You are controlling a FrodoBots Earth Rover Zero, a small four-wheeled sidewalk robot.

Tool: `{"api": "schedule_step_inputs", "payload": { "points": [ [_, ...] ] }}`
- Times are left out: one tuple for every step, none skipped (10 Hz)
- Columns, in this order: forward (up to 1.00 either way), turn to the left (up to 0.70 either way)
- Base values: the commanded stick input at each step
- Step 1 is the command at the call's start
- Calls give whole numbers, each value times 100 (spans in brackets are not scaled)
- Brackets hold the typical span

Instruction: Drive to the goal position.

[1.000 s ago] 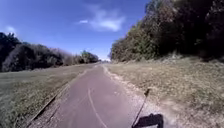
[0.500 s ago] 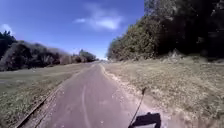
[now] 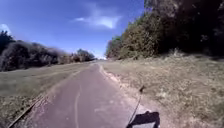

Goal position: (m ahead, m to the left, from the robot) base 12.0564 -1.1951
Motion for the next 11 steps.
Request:
{"api": "schedule_step_inputs", "payload": {
  "points": [
    [50, 0],
    [50, 0],
    [50, 0],
    [50, 0],
    [50, 10],
    [50, 4],
    [50, 1],
    [50, 0],
    [50, 0],
    [50, 0],
    [50, 0]
  ]
}}
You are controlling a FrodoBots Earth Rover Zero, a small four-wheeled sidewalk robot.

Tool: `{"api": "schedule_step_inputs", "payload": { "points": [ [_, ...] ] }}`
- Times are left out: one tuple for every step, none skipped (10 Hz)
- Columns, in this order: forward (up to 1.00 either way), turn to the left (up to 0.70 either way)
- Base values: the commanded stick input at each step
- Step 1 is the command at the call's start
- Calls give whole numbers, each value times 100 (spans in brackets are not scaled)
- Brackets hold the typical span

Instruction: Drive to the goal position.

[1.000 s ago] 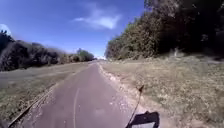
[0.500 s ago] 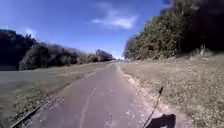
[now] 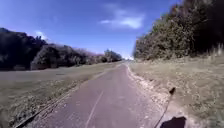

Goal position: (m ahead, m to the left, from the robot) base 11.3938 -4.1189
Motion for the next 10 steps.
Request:
{"api": "schedule_step_inputs", "payload": {
  "points": [
    [50, 0],
    [50, 0],
    [50, 0],
    [50, 0],
    [50, 0],
    [50, 0],
    [50, 0],
    [50, 0],
    [50, 0],
    [50, 0]
  ]
}}
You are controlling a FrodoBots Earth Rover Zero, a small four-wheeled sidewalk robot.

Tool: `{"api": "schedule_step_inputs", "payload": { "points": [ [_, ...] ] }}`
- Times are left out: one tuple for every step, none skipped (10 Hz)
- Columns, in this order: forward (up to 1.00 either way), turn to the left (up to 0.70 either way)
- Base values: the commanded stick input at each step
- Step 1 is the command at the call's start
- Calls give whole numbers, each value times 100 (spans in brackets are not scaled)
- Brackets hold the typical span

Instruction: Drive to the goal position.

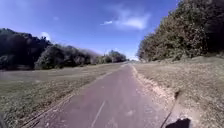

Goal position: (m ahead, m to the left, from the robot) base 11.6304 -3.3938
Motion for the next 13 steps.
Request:
{"api": "schedule_step_inputs", "payload": {
  "points": [
    [50, 0],
    [50, 0],
    [50, 0],
    [50, 0],
    [50, 0],
    [50, 0],
    [50, 0],
    [50, 0],
    [50, 0],
    [50, 0],
    [50, 0],
    [50, 0],
    [50, 0]
  ]
}}
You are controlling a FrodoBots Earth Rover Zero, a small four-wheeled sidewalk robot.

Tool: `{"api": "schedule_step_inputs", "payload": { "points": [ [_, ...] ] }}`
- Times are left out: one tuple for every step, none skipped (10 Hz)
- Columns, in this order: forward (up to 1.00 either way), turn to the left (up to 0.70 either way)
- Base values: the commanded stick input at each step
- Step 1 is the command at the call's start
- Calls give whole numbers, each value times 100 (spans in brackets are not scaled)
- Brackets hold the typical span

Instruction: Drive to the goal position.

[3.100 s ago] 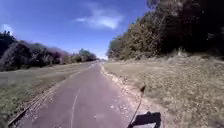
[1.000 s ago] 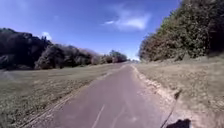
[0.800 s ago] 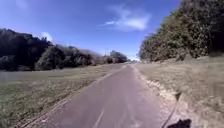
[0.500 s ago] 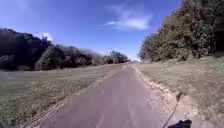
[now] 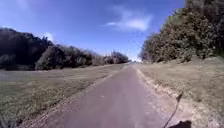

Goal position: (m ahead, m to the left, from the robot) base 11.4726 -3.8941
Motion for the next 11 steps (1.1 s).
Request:
{"api": "schedule_step_inputs", "payload": {
  "points": [
    [50, 0],
    [50, 0],
    [50, 0],
    [50, 0],
    [50, 0],
    [50, 0],
    [50, 0],
    [50, 0],
    [50, 0],
    [50, 0],
    [50, 0]
  ]
}}
